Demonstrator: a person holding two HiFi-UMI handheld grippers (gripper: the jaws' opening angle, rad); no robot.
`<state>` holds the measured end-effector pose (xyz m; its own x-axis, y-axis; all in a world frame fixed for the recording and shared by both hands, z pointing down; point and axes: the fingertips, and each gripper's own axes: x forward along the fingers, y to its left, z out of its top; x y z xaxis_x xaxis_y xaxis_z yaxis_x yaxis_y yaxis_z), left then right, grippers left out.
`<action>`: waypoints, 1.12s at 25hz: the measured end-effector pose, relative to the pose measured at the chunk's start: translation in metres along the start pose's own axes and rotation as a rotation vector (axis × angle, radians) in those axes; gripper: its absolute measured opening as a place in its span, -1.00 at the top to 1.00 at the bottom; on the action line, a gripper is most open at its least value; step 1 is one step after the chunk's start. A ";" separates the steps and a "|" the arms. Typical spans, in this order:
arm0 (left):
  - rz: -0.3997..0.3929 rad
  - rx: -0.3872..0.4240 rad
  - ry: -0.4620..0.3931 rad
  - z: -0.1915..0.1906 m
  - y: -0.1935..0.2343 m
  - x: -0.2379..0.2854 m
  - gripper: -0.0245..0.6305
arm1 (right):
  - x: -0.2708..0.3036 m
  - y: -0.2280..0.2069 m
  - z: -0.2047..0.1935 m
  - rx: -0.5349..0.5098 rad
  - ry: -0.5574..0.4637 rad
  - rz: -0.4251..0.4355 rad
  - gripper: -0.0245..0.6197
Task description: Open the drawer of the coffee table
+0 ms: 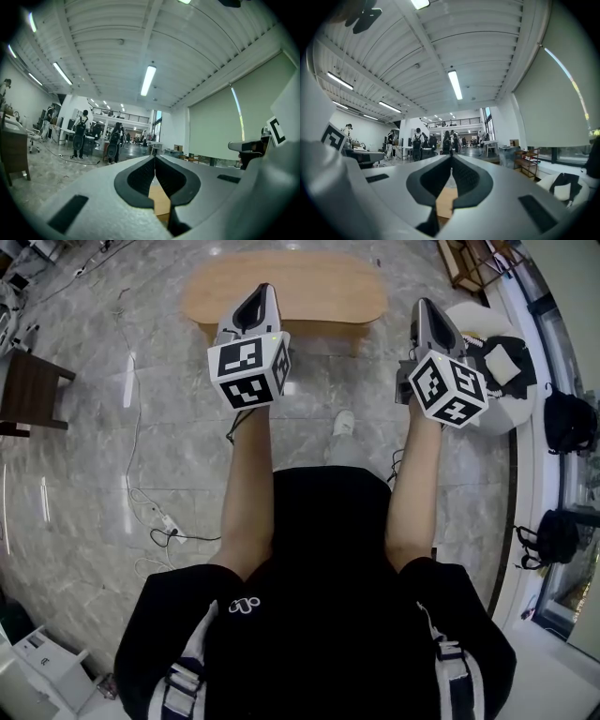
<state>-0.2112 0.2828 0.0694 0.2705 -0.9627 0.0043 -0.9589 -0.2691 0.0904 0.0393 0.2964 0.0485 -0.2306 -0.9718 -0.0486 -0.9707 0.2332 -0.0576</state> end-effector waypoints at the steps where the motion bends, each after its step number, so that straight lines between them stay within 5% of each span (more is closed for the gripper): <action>1: -0.007 0.003 -0.005 0.000 -0.002 0.001 0.89 | 0.002 0.000 -0.001 0.001 -0.002 0.002 0.89; 14: -0.022 0.004 -0.033 -0.017 0.001 0.046 0.89 | 0.038 -0.020 -0.016 0.003 -0.036 0.028 0.89; 28: -0.004 0.062 -0.069 -0.005 -0.019 0.184 0.89 | 0.166 -0.107 -0.029 0.081 -0.041 0.086 0.89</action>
<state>-0.1433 0.1112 0.0735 0.2695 -0.9608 -0.0646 -0.9620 -0.2717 0.0285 0.1025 0.1093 0.0754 -0.3081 -0.9463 -0.0979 -0.9385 0.3192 -0.1320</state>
